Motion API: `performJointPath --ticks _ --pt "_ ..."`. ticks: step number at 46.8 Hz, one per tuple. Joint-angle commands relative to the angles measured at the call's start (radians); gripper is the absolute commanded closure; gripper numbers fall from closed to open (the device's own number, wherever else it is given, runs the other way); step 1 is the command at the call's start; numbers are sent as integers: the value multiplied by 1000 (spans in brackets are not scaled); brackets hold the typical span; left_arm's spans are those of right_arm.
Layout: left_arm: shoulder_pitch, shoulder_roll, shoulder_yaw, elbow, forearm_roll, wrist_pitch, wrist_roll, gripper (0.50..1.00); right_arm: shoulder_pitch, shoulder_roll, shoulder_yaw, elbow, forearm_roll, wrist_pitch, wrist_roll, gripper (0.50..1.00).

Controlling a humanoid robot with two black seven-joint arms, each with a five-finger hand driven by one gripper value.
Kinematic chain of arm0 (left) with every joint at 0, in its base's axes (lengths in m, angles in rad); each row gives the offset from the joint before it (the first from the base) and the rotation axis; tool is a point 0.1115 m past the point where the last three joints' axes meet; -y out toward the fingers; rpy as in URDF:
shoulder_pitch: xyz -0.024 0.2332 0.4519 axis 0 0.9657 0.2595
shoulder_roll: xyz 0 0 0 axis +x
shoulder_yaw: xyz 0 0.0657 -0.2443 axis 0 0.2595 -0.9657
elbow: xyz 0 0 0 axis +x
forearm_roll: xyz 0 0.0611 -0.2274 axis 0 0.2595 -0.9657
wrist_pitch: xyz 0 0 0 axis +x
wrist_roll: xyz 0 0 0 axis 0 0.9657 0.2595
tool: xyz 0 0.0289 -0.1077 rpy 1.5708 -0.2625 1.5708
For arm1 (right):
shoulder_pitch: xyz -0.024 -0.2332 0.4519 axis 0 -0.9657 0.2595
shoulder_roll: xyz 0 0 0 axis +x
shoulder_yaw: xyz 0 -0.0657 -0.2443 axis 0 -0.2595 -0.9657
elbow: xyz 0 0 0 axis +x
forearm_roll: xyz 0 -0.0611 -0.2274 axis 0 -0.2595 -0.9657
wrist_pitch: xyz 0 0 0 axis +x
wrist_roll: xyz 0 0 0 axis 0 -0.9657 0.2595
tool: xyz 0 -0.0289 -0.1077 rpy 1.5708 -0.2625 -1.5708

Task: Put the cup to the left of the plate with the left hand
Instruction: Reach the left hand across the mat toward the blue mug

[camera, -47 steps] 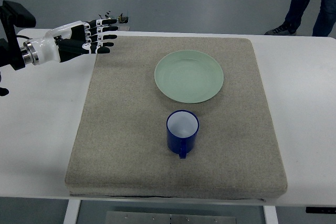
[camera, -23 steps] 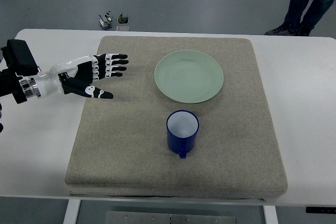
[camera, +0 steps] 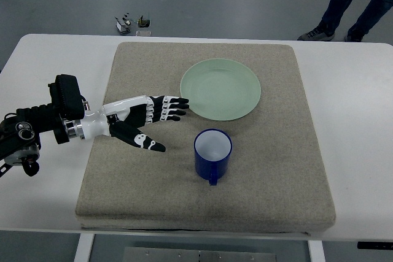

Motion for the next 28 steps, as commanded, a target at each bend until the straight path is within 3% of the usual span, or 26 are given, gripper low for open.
performJointPath --ticks 1,28 --pt "1 -18 1 3 6 0 1 504 0 0 0 0 0 0 0 566" --pt "-2 -144 3 83 45 0 12 501 0 0 0 0 0 0 0 566"
